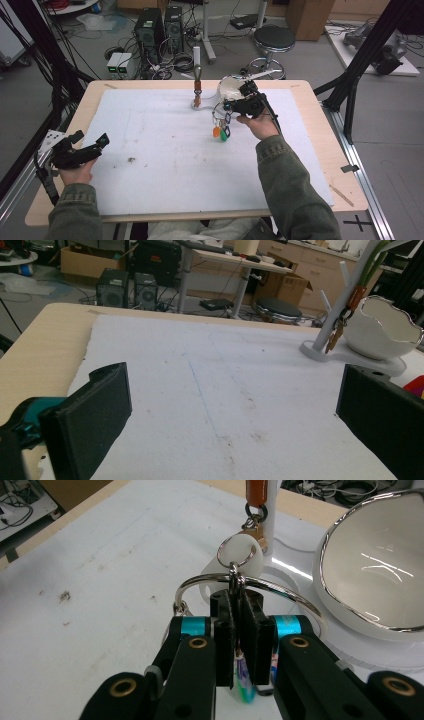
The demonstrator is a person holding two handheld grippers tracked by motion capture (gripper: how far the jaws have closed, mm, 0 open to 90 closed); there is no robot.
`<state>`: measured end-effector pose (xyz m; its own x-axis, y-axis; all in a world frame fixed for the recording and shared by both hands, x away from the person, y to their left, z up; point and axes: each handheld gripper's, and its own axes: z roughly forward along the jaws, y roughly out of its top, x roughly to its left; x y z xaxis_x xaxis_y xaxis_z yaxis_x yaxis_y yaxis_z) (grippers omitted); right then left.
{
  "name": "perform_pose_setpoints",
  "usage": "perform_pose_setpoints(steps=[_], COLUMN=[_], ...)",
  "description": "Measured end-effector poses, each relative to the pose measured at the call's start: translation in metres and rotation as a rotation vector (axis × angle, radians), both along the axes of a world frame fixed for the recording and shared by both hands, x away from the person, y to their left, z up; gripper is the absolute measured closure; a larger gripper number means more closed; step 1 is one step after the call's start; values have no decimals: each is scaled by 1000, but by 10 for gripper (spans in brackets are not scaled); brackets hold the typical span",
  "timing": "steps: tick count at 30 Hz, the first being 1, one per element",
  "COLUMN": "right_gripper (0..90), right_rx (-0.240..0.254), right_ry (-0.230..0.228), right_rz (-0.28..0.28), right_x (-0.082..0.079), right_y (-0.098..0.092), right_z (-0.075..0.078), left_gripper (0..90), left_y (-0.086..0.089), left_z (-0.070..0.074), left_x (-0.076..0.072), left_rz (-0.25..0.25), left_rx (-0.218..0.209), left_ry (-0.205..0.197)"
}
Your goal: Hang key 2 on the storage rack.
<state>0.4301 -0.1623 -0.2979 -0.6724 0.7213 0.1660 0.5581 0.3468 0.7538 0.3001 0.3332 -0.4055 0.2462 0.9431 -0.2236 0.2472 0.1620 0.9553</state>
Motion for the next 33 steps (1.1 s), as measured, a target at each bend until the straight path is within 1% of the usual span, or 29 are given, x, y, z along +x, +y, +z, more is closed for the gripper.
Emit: perform_pose_setpoints(steps=[3, 9, 14, 17, 21, 23, 26, 30, 33], right_gripper=[845, 845, 844, 844, 843, 843, 843, 843, 839], right_rx=[7, 34, 47, 59, 63, 72, 81, 86, 88], right_ry=[-9, -32, -40, -53, -65, -79, -86, -94, -105], right_rz=[-3, 13, 16, 25, 37, 48, 57, 71, 83], right_x=[-3, -11, -16, -20, -26, -29, -32, -37, -40], right_y=[1, 3, 6, 10, 15, 17, 20, 24, 27], right_z=[6, 18, 26, 32, 38, 40, 42, 44, 45], left_gripper=[17, 17, 17, 17, 17, 17, 17, 17, 17], left_y=[0, -1, -1, -1, -2, -2, -3, -6, -11], left_z=[0, 0, 0, 0, 0, 1, 2, 4, 6], left_x=[0, 0, 0, 1, 0, 0, 0, -1, -1], left_rz=[0, -2, -2, -5, -7, -8, -15, -27, -40], left_rx=[2, 4, 4, 7, 9, 7, 9, -1, 19], left_ry=[-1, 0, 0, 2, 0, -2, -6, -14, -20])
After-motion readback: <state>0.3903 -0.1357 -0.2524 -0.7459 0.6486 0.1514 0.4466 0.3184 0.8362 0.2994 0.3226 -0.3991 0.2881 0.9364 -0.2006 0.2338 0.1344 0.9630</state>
